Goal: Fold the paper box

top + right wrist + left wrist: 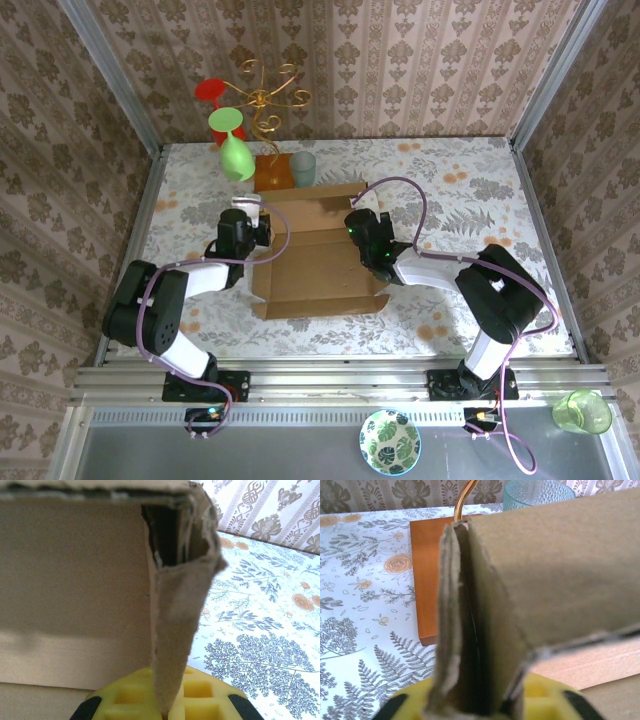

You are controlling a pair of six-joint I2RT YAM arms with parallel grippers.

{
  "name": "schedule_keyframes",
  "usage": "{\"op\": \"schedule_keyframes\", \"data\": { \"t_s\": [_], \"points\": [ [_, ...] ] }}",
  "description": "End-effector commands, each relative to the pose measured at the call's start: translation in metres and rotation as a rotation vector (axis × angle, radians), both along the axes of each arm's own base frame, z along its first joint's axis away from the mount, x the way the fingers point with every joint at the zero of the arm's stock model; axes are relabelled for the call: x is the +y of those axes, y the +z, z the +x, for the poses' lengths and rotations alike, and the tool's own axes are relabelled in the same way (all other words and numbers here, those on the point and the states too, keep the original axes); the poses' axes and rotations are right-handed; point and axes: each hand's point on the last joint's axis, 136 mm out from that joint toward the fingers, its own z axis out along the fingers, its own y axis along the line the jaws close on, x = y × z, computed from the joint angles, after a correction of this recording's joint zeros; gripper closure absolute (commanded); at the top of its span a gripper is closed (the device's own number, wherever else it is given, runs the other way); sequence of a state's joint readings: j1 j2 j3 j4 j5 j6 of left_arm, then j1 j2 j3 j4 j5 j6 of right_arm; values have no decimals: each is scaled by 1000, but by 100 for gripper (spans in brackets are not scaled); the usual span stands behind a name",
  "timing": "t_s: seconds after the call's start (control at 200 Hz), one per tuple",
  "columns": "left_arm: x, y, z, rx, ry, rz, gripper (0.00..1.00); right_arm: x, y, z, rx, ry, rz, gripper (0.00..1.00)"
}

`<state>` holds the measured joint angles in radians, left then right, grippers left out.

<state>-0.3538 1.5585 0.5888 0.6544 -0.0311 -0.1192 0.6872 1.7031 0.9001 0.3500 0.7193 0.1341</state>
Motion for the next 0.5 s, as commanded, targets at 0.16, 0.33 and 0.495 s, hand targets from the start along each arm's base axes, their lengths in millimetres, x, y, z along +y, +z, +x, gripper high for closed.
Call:
{"op": "schedule_keyframes", "data": {
  "t_s": [0.16,0.33,0.495],
  "points": [
    [13,-1,8,29,97,76,100,-3,0,0,-4,-15,23,100],
    [15,-9,3,91,198,179,100,-10,-5,0,17,-72,8,100],
    [8,-15,-6,126,276,246,100,-11,-8,1,35,-103,4,100]
  ]
}}
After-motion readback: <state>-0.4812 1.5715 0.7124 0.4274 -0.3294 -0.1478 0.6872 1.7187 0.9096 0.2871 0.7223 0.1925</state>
